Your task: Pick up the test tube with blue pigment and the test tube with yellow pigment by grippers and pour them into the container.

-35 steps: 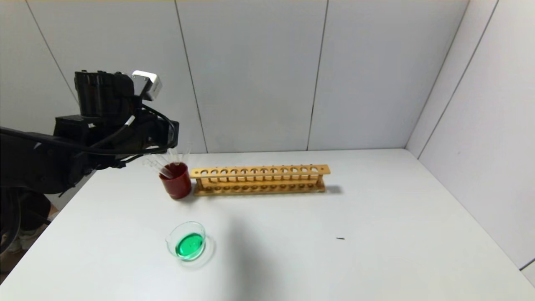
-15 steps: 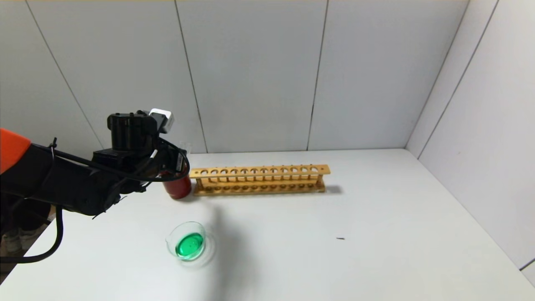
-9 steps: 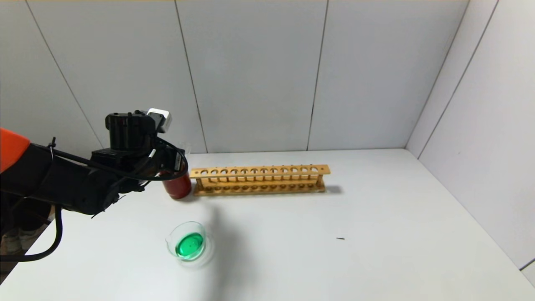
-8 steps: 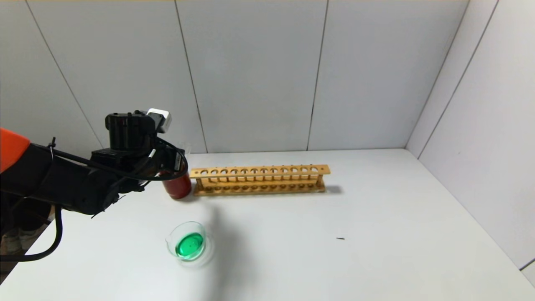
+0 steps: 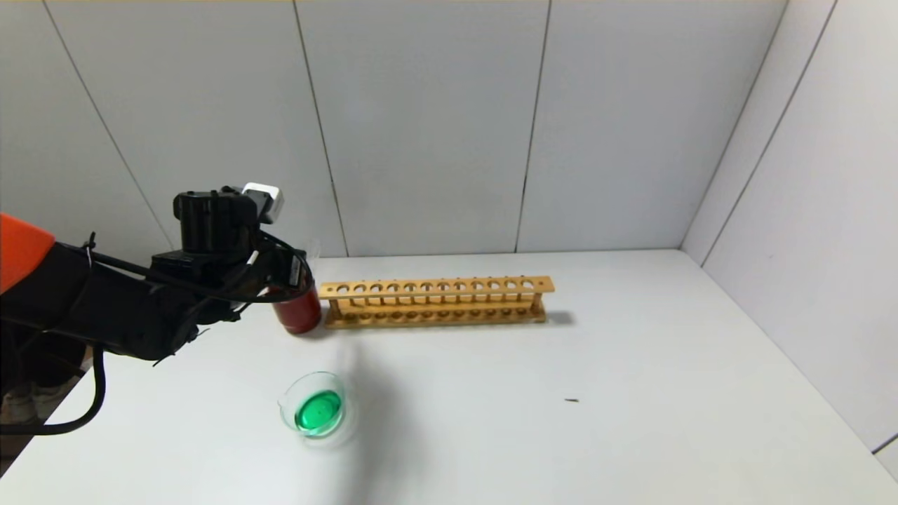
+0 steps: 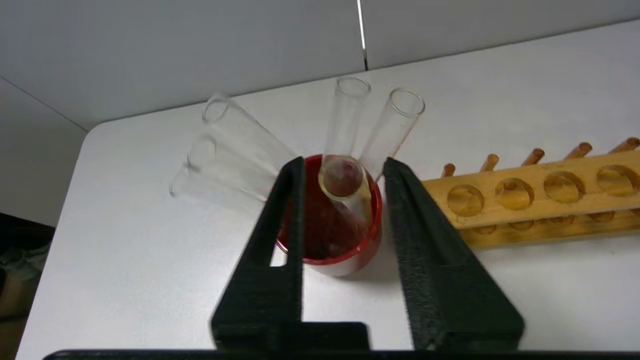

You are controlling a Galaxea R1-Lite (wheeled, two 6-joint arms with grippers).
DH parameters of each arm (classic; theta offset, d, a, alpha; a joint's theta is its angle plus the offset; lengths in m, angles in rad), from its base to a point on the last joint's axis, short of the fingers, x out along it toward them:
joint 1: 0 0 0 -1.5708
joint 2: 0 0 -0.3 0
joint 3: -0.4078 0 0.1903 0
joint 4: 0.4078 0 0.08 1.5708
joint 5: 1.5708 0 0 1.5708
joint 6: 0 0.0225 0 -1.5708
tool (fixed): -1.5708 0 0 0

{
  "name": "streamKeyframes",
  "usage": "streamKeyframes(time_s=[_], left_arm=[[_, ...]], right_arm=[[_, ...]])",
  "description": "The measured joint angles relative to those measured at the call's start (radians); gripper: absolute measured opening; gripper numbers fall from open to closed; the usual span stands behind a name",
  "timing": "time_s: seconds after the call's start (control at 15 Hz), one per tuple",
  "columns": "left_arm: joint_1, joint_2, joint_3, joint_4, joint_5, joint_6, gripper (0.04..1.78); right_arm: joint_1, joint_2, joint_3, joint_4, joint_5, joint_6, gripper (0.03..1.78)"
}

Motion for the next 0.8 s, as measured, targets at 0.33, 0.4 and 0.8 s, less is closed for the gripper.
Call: streamKeyframes(time_s=[0.33, 0.4, 0.8], left_arm=[[0.014, 0.002, 0.007, -0.031, -0.001, 0.010, 1.43], [0.014, 0.002, 0.008, -0.031, -0.001, 0.011, 1.53], [0.017, -0.044, 0.000, -0.031, 0.004, 0.042, 1.75]], right_arm=[[0.000, 0.000, 0.000, 0.000, 0.000, 0.000, 1.75], [0.000, 0.000, 0.000, 0.000, 0.000, 0.000, 1.75], [0.000, 0.000, 0.000, 0.000, 0.000, 0.000, 1.75]])
